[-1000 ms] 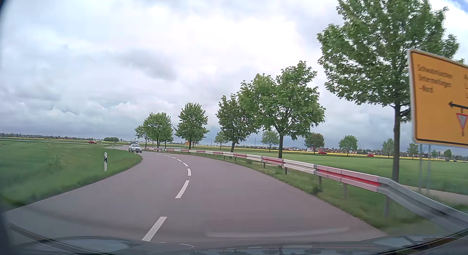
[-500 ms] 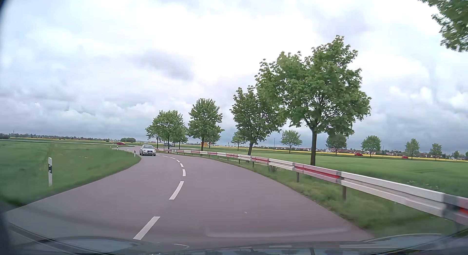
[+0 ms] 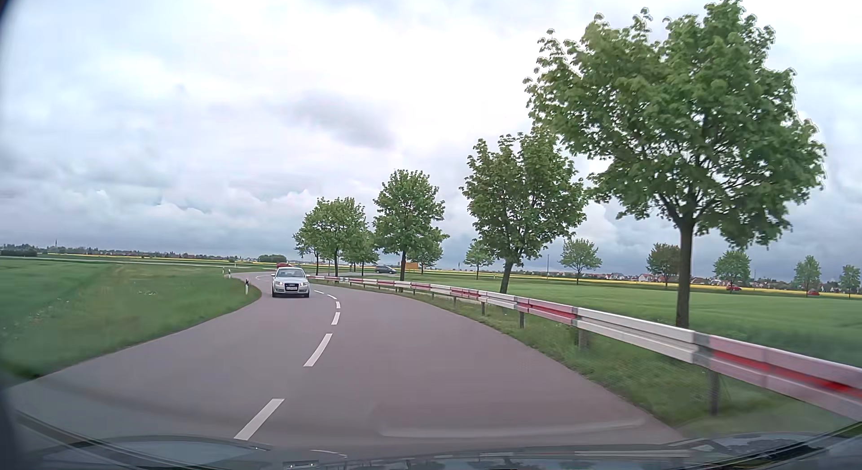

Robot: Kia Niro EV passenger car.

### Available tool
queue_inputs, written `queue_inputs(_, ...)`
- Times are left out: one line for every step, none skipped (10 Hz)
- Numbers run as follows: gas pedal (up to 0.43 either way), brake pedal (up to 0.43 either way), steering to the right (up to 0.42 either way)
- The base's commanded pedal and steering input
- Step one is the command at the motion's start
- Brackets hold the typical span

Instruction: Follow the waypoints while adhering to traffic rules and regulations

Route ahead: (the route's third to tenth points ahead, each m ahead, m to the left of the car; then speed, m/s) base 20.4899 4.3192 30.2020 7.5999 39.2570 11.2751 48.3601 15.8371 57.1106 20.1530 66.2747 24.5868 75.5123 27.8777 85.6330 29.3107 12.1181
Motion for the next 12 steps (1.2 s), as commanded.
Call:
queue_inputs(0.118, 0.012, -0.053)
queue_inputs(0.110, 0.012, -0.053)
queue_inputs(0.110, 0.012, -0.055)
queue_inputs(0.110, 0.012, -0.058)
queue_inputs(0.110, 0.012, -0.061)
queue_inputs(0.110, 0.012, -0.065)
queue_inputs(0.110, 0.012, -0.066)
queue_inputs(0.110, 0.006, -0.067)
queue_inputs(0.110, 0.012, -0.068)
queue_inputs(0.110, 0.012, -0.069)
queue_inputs(0.110, 0.012, -0.069)
queue_inputs(0.110, 0.012, -0.069)
